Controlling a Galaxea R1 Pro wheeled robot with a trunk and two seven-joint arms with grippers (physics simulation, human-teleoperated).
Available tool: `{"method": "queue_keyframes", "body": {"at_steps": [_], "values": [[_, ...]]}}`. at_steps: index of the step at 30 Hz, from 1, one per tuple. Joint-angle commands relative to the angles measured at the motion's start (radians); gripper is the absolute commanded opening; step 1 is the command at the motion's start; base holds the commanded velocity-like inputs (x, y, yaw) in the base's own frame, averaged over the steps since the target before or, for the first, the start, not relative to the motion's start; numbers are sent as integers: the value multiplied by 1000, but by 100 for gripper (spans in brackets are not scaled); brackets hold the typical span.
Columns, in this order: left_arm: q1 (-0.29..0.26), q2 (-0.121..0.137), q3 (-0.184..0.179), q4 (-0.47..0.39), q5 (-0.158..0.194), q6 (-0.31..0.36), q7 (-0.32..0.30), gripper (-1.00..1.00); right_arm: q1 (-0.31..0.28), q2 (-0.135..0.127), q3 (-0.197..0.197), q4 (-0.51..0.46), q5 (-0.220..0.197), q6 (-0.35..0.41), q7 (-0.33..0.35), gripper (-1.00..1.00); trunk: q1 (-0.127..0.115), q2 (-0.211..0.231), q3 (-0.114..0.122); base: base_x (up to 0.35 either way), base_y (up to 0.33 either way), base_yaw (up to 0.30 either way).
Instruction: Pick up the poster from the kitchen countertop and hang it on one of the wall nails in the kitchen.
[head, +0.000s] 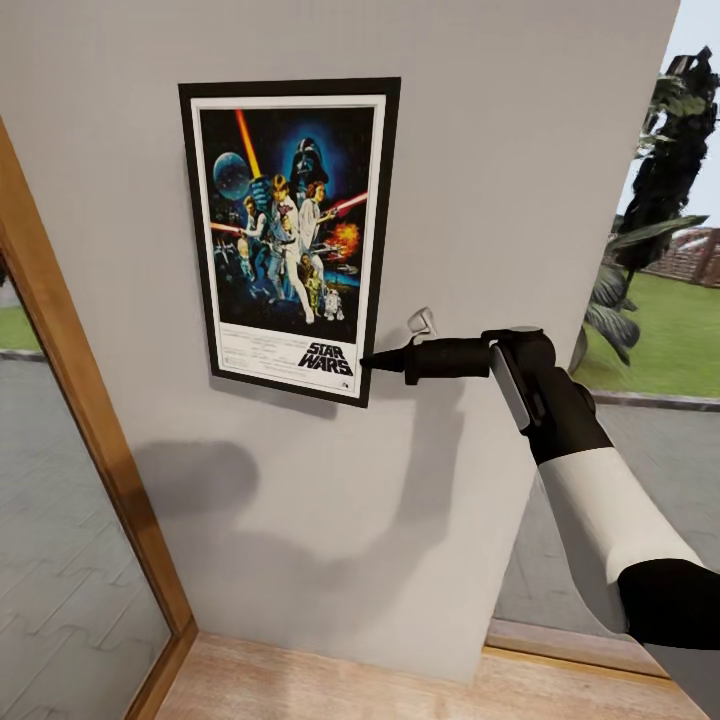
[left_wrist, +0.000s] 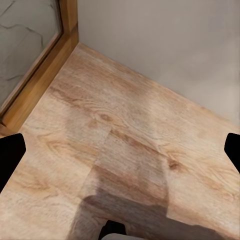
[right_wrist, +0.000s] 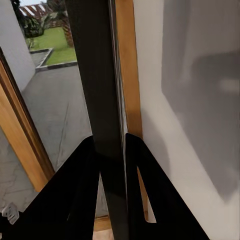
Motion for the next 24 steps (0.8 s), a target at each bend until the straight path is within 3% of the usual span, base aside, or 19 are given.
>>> {"method": "queue_keyframes", "body": {"at_steps": [1, 24], "values": [[0, 0, 1, 0, 4, 0, -5, 100, -1, -1, 2, 0, -11, 11, -2, -100, 1, -2, -2, 0, 0, 0], [0, 0, 1, 0, 4, 0, -5, 100, -1, -1, 1, 1, -11, 11, -2, -100, 1, -2, -2, 47, 0, 0]]}}
